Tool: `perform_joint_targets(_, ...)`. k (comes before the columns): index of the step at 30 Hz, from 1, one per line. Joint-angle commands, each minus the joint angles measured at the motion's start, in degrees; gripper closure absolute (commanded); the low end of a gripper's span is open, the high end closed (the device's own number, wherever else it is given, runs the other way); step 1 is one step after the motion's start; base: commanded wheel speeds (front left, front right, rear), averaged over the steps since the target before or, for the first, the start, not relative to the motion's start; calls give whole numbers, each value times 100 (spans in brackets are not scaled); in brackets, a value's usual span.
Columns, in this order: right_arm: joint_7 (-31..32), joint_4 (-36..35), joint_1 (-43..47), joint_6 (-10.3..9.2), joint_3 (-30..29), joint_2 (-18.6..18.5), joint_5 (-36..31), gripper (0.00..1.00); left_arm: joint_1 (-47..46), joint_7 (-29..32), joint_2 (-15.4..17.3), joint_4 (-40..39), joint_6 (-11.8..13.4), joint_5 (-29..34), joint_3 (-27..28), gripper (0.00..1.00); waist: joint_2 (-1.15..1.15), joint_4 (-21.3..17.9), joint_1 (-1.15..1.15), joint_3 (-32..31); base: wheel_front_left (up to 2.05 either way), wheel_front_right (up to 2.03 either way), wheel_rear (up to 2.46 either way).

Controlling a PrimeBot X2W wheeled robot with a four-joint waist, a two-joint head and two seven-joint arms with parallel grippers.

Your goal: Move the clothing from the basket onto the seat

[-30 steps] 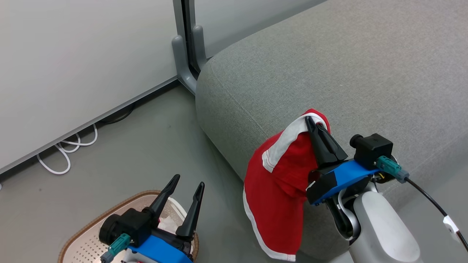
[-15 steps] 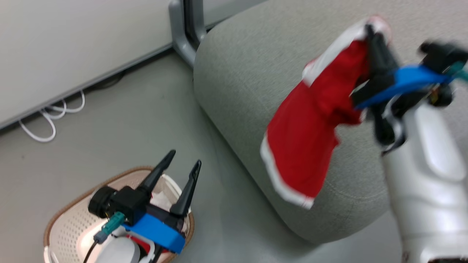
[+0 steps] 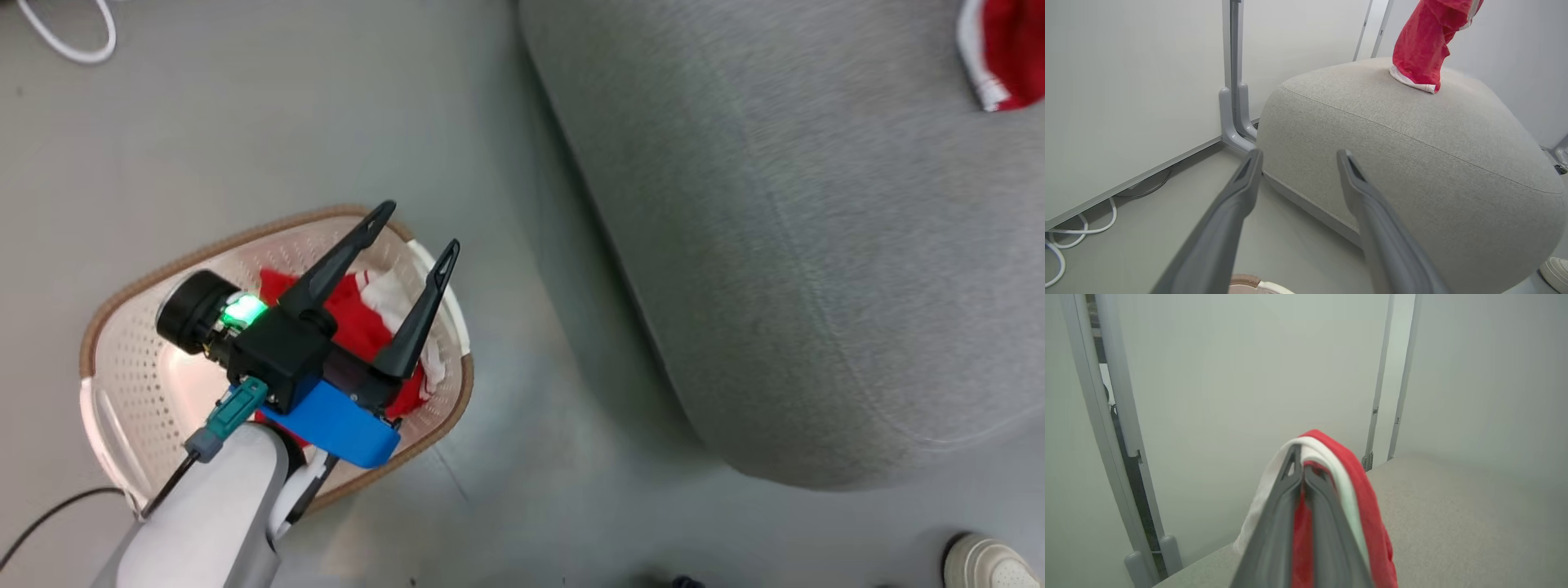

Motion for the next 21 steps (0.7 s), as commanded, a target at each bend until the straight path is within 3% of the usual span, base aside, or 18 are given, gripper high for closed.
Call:
perform_joint_targets(1, -107, 128, 75, -2, -103, -78, -80, 100, -145, 14, 53, -85, -18, 65, -18, 0, 0, 437, -2, 610, 0, 0, 0)
perform_joint_targets(14, -799, 1442, 855, -2, -626, -69, -368, 100, -276, -84, -46, 17, 36, 71, -183, 0, 0, 638, -2, 617, 0, 0, 0)
perform_joint_targets(15, -822, 1498, 884, -2, -631, -57, -402, 71, -276, -104, -47, 48, 41, 64, -175, 0, 0, 642, -2, 567, 0, 0, 0)
perform_joint_targets(16, -847, 1543, 901, -2, -632, -58, -434, 52, -270, -133, -55, 73, 56, 31, -145, 0, 0, 650, -2, 519, 0, 0, 0)
perform_joint_targets(17, -859, 1578, 929, -2, -619, -63, -485, 13, -255, -151, -61, 111, 60, 11, -131, 0, 0, 658, -2, 464, 0, 0, 0)
perform_joint_targets(18, -875, 1605, 960, -2, -605, -69, -533, 0, -235, -174, -66, 153, 54, -9, -123, 0, 0, 669, -2, 400, 0, 0, 0)
perform_joint_targets(21, -891, 1695, 1018, -2, -533, -114, -601, 0, -155, -236, -136, 281, 65, -84, -118, 0, 0, 719, -2, 188, 0, 0, 0)
